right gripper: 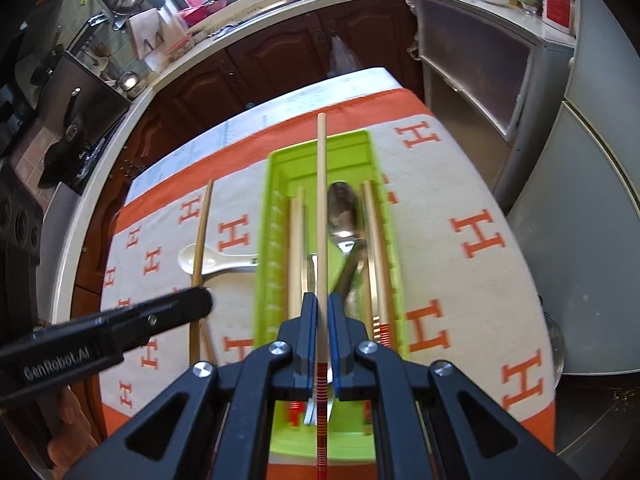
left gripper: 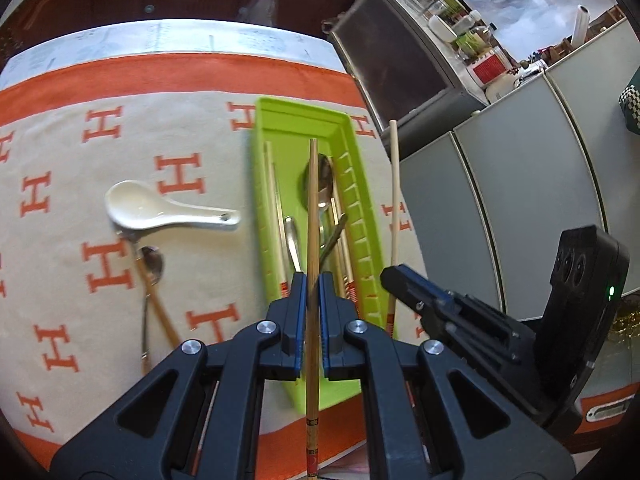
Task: Organize utensils
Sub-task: 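Lay both chopsticks in the green tray and open both tools, then grasp the wooden-handled spoon by its handle with the right tool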
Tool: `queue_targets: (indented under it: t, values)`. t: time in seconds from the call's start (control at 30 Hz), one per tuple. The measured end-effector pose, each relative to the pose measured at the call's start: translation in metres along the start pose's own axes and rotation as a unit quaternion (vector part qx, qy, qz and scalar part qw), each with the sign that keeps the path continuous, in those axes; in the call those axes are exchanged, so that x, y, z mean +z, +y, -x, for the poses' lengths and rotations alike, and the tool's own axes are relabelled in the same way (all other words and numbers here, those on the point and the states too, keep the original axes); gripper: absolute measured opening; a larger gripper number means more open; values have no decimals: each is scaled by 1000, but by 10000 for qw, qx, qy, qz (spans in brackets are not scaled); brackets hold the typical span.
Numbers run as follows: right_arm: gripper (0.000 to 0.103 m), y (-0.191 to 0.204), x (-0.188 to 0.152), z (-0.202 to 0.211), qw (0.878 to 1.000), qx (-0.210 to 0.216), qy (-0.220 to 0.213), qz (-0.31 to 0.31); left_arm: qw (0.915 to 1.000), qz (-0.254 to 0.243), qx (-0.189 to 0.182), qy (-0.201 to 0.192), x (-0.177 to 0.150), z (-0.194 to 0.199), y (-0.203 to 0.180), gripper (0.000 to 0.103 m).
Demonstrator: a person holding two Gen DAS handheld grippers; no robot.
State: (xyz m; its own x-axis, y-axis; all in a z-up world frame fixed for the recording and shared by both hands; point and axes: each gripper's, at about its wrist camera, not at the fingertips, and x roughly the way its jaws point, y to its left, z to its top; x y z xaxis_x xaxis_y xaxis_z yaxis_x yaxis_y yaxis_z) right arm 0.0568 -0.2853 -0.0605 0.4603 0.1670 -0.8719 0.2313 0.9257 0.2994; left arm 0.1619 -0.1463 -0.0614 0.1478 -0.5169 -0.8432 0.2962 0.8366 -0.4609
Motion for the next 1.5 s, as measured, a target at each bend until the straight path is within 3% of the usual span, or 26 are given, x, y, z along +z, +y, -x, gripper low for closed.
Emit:
queue_targets:
  t: [0.23,0.47,0.77,0.87,0.9,0.97,1.5]
  values:
    - [5,-13,1,-24,9996,-78,278,74,9995,21,244,207,21,-47,-14,4]
    - [6,-14,-3,-43,9989,-55,463,84,9975,-14,703,94,31,-71,-7,4]
    - [7,-12,-9,-33,9990,111,425,-6,9945,-373,975,-103,17,-46,-10,9]
    - [8,-9,-13,-28,9990,188,409,11,9934,-479,1032,-122,4,-31,-9,29]
    - [9,-7,-16,-27,9989,219,411,33,9936,-479,1011,-143,-2,-26,-7,39]
    - [11,-3,-20,-24,9989,244,396,73,9935,-484,1012,-202,-13,-16,-3,47]
    - [14,40,-56,-15,9960,553,493,498,9844,-317,1666,-465,-88,38,55,48]
